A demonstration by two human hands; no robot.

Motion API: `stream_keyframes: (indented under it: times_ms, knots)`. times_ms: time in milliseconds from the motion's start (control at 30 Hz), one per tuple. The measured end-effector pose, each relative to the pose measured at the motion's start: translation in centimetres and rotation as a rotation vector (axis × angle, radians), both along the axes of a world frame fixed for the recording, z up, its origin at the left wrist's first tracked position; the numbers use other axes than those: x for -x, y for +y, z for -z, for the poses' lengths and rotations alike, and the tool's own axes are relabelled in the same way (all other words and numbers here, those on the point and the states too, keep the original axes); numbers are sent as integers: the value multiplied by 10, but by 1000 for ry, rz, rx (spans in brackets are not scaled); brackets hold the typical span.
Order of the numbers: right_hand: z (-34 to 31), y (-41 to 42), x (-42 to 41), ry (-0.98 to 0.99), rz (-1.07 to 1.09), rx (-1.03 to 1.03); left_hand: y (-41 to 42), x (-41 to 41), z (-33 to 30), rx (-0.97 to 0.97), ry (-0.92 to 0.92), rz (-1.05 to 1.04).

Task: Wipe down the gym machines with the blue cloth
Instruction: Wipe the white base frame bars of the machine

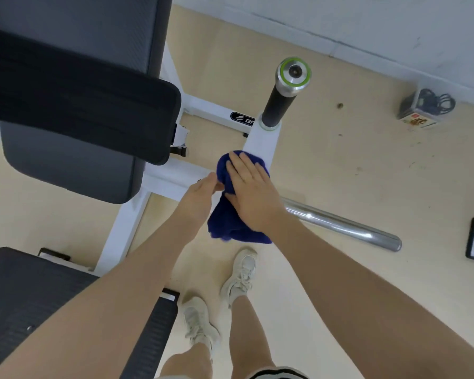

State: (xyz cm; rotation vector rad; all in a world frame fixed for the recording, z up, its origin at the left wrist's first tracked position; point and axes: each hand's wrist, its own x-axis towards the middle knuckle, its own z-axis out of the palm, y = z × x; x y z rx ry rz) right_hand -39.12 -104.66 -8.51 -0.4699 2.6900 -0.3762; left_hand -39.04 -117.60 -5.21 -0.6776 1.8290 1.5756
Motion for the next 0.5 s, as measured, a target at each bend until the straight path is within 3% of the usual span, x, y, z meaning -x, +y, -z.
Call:
stream_keyframes:
  times_ms: [100,200,367,500]
  knots:
    - [-5,-11,-17,13,98,35,-7,-8,1,-3,-4,14]
    - [-2,-23,-70,-15,26,29,-12,-19,2,-18,-54,6]
    - [17,-4,-58,244,-139,-96,-24,-42,5,-146,21,47]
    - [27,-23,-93,170,170,-15,-33,-58,12,-234,55,29]
